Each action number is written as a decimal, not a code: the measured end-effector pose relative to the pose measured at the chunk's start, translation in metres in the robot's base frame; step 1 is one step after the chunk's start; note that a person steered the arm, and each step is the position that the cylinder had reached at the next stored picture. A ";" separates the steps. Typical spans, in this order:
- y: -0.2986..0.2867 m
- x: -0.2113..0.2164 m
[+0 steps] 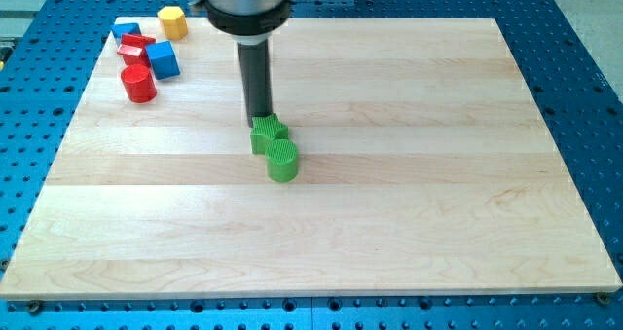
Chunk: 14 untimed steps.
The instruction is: Push the yellow blocks vertical to the top of the green blocks
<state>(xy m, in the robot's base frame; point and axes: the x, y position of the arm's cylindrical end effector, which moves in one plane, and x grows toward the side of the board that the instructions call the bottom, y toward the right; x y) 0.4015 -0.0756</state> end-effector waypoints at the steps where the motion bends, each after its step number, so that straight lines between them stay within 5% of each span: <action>1: -0.094 0.008; 2: -0.208 0.008; 4: -0.223 -0.154; 6: -0.189 -0.209; 8: -0.017 -0.191; 9: -0.020 -0.192; 10: -0.001 -0.136; 12: 0.000 -0.188; 14: 0.018 -0.147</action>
<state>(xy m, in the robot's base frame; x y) 0.2547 -0.0577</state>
